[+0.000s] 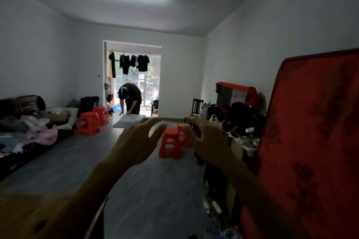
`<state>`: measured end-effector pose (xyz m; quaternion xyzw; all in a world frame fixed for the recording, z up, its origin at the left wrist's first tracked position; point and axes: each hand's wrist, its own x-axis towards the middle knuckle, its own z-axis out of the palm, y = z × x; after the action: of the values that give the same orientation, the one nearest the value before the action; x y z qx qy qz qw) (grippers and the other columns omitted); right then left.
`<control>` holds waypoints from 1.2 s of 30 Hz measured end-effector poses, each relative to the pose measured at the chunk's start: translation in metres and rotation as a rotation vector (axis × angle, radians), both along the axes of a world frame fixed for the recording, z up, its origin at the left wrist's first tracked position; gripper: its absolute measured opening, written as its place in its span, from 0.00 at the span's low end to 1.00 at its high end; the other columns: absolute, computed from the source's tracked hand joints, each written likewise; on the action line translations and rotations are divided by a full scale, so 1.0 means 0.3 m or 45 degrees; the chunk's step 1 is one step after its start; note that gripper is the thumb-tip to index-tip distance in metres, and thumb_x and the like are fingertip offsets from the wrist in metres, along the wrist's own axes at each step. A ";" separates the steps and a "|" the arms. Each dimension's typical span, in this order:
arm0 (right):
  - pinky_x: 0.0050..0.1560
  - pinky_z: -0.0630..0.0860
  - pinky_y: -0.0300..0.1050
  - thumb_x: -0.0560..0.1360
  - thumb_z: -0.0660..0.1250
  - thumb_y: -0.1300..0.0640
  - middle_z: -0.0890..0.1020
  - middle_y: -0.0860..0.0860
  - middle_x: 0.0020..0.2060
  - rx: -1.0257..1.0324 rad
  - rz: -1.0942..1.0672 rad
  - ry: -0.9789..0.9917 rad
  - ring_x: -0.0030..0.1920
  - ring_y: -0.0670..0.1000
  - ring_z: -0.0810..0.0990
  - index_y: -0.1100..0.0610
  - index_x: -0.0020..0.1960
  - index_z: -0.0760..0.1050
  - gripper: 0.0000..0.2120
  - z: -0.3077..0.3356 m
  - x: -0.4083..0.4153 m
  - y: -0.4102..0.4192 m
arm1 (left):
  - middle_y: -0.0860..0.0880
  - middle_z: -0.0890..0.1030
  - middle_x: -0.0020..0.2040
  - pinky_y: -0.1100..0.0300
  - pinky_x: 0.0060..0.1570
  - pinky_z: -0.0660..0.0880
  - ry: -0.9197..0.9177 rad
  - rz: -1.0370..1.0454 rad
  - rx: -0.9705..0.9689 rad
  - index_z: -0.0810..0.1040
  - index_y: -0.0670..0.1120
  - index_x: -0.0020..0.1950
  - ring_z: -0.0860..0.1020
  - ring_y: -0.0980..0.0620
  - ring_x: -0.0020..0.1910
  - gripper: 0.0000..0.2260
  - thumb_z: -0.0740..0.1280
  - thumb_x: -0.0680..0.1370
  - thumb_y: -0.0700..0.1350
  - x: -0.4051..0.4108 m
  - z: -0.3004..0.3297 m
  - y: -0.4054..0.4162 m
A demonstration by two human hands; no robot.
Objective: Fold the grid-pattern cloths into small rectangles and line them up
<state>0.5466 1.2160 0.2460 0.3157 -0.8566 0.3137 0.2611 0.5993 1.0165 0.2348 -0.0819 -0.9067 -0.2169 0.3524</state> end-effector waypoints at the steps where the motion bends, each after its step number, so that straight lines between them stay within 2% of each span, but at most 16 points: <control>1: 0.62 0.65 0.39 0.78 0.58 0.41 0.75 0.52 0.66 -0.004 0.028 0.003 0.66 0.51 0.72 0.53 0.70 0.70 0.24 -0.009 -0.064 0.010 | 0.45 0.76 0.65 0.52 0.54 0.75 0.011 0.025 0.011 0.72 0.49 0.68 0.78 0.48 0.56 0.29 0.50 0.76 0.64 -0.053 -0.010 0.011; 4: 0.63 0.67 0.40 0.78 0.57 0.41 0.75 0.52 0.67 -0.027 0.110 0.007 0.66 0.50 0.73 0.53 0.70 0.70 0.25 -0.023 -0.254 0.043 | 0.44 0.76 0.65 0.55 0.55 0.72 0.007 0.131 0.042 0.73 0.48 0.68 0.77 0.48 0.59 0.29 0.51 0.76 0.64 -0.211 -0.028 0.037; 7: 0.63 0.71 0.45 0.79 0.60 0.46 0.75 0.53 0.66 -0.051 0.213 0.000 0.64 0.52 0.74 0.53 0.69 0.70 0.20 0.007 -0.452 0.042 | 0.45 0.76 0.65 0.59 0.53 0.69 -0.025 0.235 0.087 0.73 0.47 0.68 0.75 0.49 0.60 0.31 0.51 0.77 0.66 -0.356 -0.022 0.053; 10: 0.59 0.65 0.32 0.79 0.61 0.48 0.76 0.52 0.65 -0.064 0.275 0.051 0.64 0.50 0.74 0.53 0.68 0.72 0.19 0.037 -0.632 -0.013 | 0.47 0.76 0.66 0.56 0.57 0.71 -0.030 0.350 0.089 0.73 0.49 0.68 0.75 0.49 0.62 0.30 0.50 0.75 0.65 -0.480 -0.011 0.027; 12: 0.51 0.61 0.19 0.79 0.62 0.48 0.77 0.51 0.64 -0.074 0.337 0.061 0.61 0.47 0.75 0.53 0.67 0.72 0.19 0.040 -0.728 -0.074 | 0.49 0.75 0.67 0.54 0.59 0.72 -0.033 0.423 0.088 0.72 0.51 0.68 0.74 0.51 0.63 0.32 0.48 0.75 0.69 -0.553 -0.007 -0.020; 13: 0.48 0.61 0.17 0.79 0.62 0.49 0.77 0.52 0.64 -0.063 0.376 0.060 0.60 0.47 0.76 0.53 0.67 0.72 0.19 0.034 -0.773 -0.112 | 0.50 0.75 0.67 0.53 0.60 0.72 -0.037 0.464 0.084 0.71 0.52 0.69 0.73 0.52 0.64 0.31 0.48 0.76 0.69 -0.585 -0.006 -0.047; 15: 0.51 0.66 0.22 0.79 0.62 0.48 0.77 0.53 0.64 -0.021 0.467 0.078 0.60 0.48 0.76 0.54 0.67 0.72 0.19 0.017 -0.863 -0.198 | 0.49 0.74 0.67 0.52 0.61 0.71 -0.033 0.539 0.074 0.71 0.50 0.69 0.73 0.51 0.64 0.29 0.50 0.77 0.67 -0.649 -0.009 -0.110; 17: 0.56 0.73 0.37 0.79 0.61 0.47 0.77 0.54 0.64 -0.013 0.570 0.079 0.60 0.50 0.77 0.54 0.67 0.72 0.20 0.001 -0.954 -0.301 | 0.49 0.75 0.67 0.52 0.62 0.71 -0.028 0.602 0.054 0.71 0.49 0.69 0.73 0.51 0.64 0.29 0.50 0.77 0.66 -0.709 -0.012 -0.177; 20: 0.55 0.78 0.49 0.78 0.60 0.44 0.78 0.55 0.63 -0.004 0.675 0.074 0.58 0.53 0.79 0.55 0.67 0.72 0.22 -0.023 -1.080 -0.476 | 0.48 0.76 0.66 0.52 0.60 0.71 -0.009 0.713 0.041 0.72 0.49 0.68 0.74 0.50 0.63 0.31 0.49 0.76 0.66 -0.782 -0.032 -0.299; 22: 0.50 0.79 0.48 0.78 0.59 0.43 0.78 0.56 0.62 0.012 0.729 0.084 0.55 0.54 0.81 0.56 0.67 0.72 0.23 -0.043 -1.163 -0.606 | 0.47 0.75 0.66 0.52 0.61 0.71 -0.006 0.786 0.051 0.72 0.49 0.69 0.73 0.49 0.63 0.31 0.49 0.75 0.66 -0.827 -0.057 -0.404; 24: 0.46 0.77 0.43 0.78 0.59 0.45 0.79 0.56 0.61 0.008 0.788 0.099 0.52 0.53 0.81 0.55 0.67 0.72 0.22 -0.057 -1.240 -0.748 | 0.47 0.75 0.66 0.57 0.61 0.69 0.016 0.830 0.100 0.72 0.48 0.69 0.73 0.50 0.64 0.30 0.51 0.76 0.65 -0.863 -0.080 -0.518; 27: 0.50 0.71 0.39 0.79 0.63 0.50 0.78 0.54 0.62 0.008 0.840 0.104 0.57 0.53 0.79 0.55 0.67 0.73 0.18 -0.062 -1.340 -0.954 | 0.49 0.75 0.66 0.63 0.58 0.66 0.040 0.909 0.220 0.73 0.48 0.68 0.72 0.51 0.65 0.26 0.54 0.78 0.63 -0.910 -0.091 -0.706; 31: 0.48 0.73 0.38 0.78 0.63 0.50 0.79 0.53 0.60 0.026 0.970 0.107 0.55 0.52 0.80 0.54 0.65 0.74 0.17 -0.059 -1.459 -1.199 | 0.49 0.74 0.67 0.57 0.62 0.69 0.021 1.045 0.261 0.72 0.49 0.69 0.72 0.51 0.65 0.29 0.53 0.77 0.66 -0.968 -0.091 -0.921; 34: 0.45 0.69 0.34 0.78 0.65 0.50 0.79 0.53 0.60 -0.008 1.036 0.100 0.52 0.50 0.80 0.54 0.65 0.74 0.18 -0.066 -1.546 -1.367 | 0.49 0.73 0.68 0.56 0.64 0.68 -0.027 1.140 0.263 0.71 0.48 0.69 0.71 0.50 0.66 0.30 0.51 0.77 0.66 -1.030 -0.106 -1.039; 36: 0.45 0.71 0.37 0.78 0.64 0.50 0.79 0.53 0.60 -0.010 1.095 0.078 0.50 0.49 0.79 0.54 0.66 0.74 0.18 -0.086 -1.610 -1.477 | 0.49 0.73 0.69 0.55 0.65 0.68 -0.059 1.199 0.269 0.71 0.49 0.70 0.71 0.50 0.66 0.31 0.50 0.76 0.67 -1.080 -0.127 -1.109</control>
<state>0.0636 0.7728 0.2202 0.6523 -0.6376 0.3877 0.1330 0.2754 0.6837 0.1965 0.3785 -0.8258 -0.1263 0.3986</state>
